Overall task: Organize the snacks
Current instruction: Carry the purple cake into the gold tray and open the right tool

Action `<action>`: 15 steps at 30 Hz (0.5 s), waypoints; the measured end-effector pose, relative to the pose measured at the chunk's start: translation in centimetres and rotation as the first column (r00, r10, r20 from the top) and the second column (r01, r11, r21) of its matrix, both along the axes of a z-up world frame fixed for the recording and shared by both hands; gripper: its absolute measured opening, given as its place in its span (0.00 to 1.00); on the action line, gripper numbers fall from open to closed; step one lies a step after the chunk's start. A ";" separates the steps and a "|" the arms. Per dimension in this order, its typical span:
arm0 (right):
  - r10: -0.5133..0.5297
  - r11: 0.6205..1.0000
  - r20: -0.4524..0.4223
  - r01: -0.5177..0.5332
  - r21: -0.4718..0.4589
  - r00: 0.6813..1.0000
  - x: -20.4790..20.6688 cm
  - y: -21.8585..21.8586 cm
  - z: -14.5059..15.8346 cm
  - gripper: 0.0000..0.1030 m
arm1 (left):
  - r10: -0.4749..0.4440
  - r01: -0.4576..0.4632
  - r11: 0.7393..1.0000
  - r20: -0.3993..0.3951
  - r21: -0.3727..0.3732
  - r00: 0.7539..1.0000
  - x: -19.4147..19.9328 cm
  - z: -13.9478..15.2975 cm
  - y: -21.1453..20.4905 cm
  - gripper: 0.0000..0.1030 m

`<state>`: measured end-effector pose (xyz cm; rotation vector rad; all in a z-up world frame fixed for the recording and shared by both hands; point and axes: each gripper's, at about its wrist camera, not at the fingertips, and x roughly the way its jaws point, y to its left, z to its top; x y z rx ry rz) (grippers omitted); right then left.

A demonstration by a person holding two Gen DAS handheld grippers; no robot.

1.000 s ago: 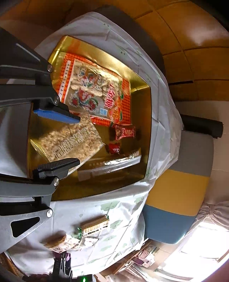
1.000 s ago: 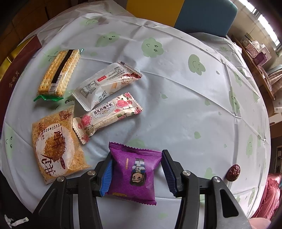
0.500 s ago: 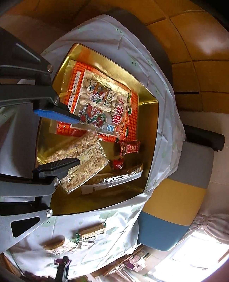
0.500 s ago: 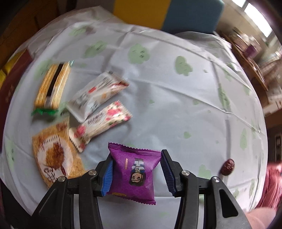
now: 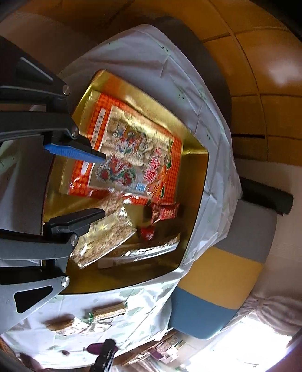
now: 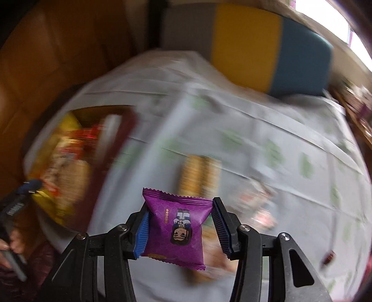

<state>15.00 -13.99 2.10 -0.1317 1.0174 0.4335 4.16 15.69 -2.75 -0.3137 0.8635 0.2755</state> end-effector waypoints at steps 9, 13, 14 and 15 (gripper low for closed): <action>0.166 0.980 -0.036 -0.161 0.116 0.985 2.0 12.8 -0.9 0.50 | 0.046 -0.046 0.999 0.001 -0.011 0.999 -0.2 -0.2 1.6 0.40; 0.158 0.980 -0.078 -0.147 0.136 0.984 3.3 15.7 -2.9 0.56 | 0.040 -0.040 0.999 0.004 -0.003 0.999 -0.2 -0.2 1.5 0.40; 0.153 0.981 -0.097 -0.139 0.137 0.983 3.5 16.0 -3.4 0.60 | 0.039 -0.039 0.999 0.003 -0.003 0.999 -0.1 -0.3 1.5 0.40; 0.146 0.981 -0.112 -0.130 0.141 0.983 3.6 16.2 -3.8 0.62 | 0.039 -0.039 0.999 0.000 -0.003 0.999 -0.1 -0.4 1.5 0.40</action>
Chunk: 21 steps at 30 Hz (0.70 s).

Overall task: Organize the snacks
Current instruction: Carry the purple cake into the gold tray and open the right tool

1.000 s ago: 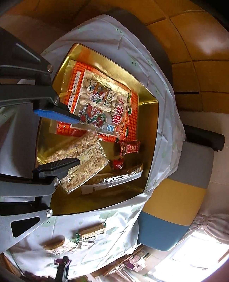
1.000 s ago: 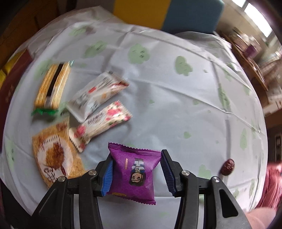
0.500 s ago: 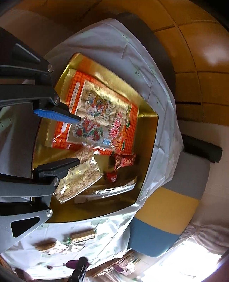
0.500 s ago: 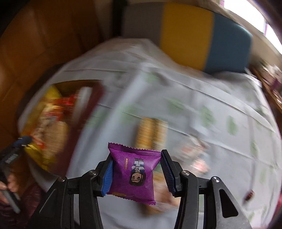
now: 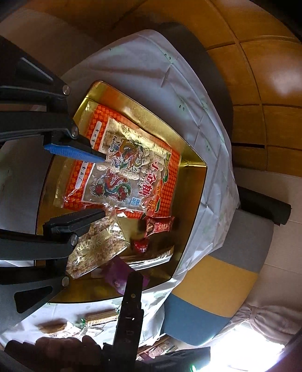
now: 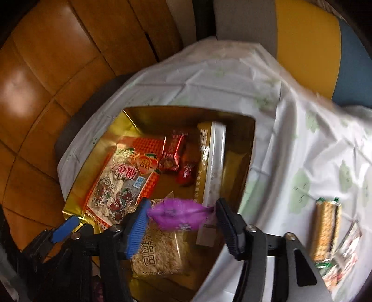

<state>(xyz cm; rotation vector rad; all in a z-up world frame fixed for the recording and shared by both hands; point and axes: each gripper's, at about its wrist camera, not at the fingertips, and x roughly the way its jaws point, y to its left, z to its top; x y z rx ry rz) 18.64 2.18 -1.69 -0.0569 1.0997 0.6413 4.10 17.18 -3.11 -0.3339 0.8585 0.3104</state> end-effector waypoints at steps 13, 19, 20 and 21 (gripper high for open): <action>-0.081 0.997 0.088 0.081 -0.007 0.993 -2.7 -6.0 1.5 0.63 | -0.053 0.053 0.998 -0.001 0.032 0.999 0.0 0.3 -1.9 0.41; -0.156 0.987 0.134 0.160 -0.018 0.979 -3.7 -11.2 1.9 0.63 | -0.094 0.094 0.994 -0.001 0.053 0.996 -0.1 0.6 -3.4 0.41; -0.178 0.983 0.137 0.182 -0.022 0.974 -3.8 -12.4 1.9 0.63 | -0.102 0.102 0.993 -0.003 0.057 0.995 -0.1 0.6 -3.7 0.41; -0.197 0.979 0.140 0.203 -0.024 0.970 -3.9 -13.4 1.8 0.63 | -0.108 0.108 0.992 -0.004 0.061 0.994 -0.1 0.6 -4.0 0.41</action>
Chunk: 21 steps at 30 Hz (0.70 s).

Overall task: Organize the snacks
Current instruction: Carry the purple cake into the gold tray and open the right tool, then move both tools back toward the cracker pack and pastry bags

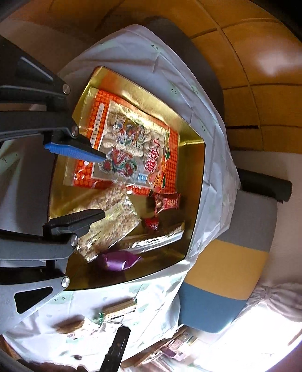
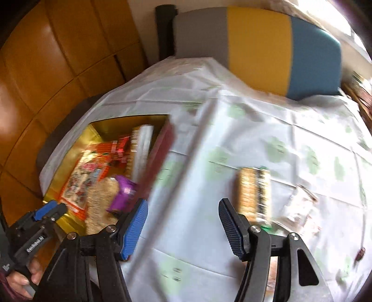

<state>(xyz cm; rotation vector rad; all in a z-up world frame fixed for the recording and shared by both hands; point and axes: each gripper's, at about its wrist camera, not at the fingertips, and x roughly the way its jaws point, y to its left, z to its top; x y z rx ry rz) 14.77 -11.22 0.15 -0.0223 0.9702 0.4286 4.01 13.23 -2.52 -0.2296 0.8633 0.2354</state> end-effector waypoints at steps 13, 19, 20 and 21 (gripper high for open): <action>-0.221 0.974 0.016 0.221 -0.038 0.975 0.0 -11.7 -0.2 0.63 | -0.075 0.075 0.996 -0.008 0.053 0.997 -0.1 0.4 -3.0 0.46; -0.351 0.934 0.053 0.354 -0.051 0.935 0.7 -17.8 0.4 0.63 | -0.115 0.116 0.990 -0.017 0.076 0.993 0.1 0.6 -4.7 0.47; -0.375 0.925 0.057 0.378 -0.051 0.925 0.8 -18.8 0.4 0.63 | -0.123 0.124 0.989 -0.020 0.080 0.992 0.2 0.6 -5.0 0.47; -0.410 0.910 0.062 0.413 -0.049 0.910 0.9 -19.9 0.2 0.63 | -0.130 0.131 0.988 -0.022 0.085 0.991 0.3 0.7 -5.3 0.48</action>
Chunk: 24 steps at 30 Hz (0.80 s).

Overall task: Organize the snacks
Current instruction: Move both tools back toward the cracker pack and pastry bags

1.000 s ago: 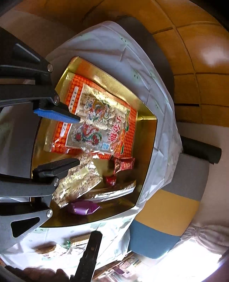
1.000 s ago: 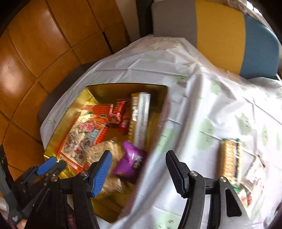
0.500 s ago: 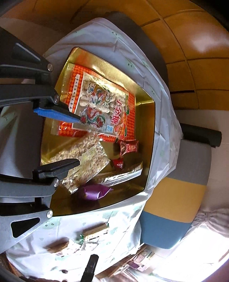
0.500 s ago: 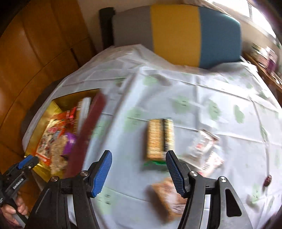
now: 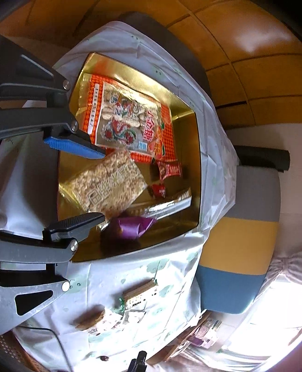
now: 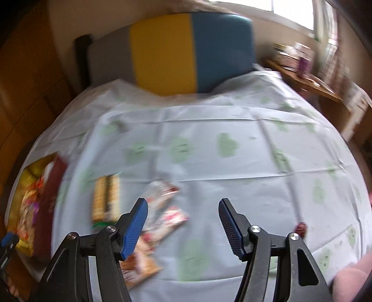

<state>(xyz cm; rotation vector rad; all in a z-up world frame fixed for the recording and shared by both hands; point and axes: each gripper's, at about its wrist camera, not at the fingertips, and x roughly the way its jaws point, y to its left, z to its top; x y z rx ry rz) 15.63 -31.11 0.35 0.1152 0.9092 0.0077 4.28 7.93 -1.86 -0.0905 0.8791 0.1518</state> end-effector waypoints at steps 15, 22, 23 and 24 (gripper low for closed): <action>-0.181 0.975 -0.100 0.192 0.109 0.978 0.9 -5.0 -2.4 0.63 | -0.142 0.143 0.989 -0.014 0.036 0.990 1.5 0.6 -5.8 0.50; -0.201 0.968 -0.126 0.217 0.129 0.971 0.8 -5.5 -2.7 0.63 | -0.226 0.226 0.974 -0.051 -0.003 0.973 2.9 0.8 -9.1 0.50; -0.202 0.967 -0.127 0.218 0.130 0.971 0.8 -5.5 -2.7 0.63 | -0.239 0.238 0.971 -0.070 -0.013 0.969 3.2 0.6 -9.6 0.50; -0.202 0.967 -0.128 0.218 0.132 0.971 0.8 -5.5 -2.7 0.63 | -0.248 0.247 0.969 -0.093 -0.023 0.964 3.6 0.2 -10.0 0.50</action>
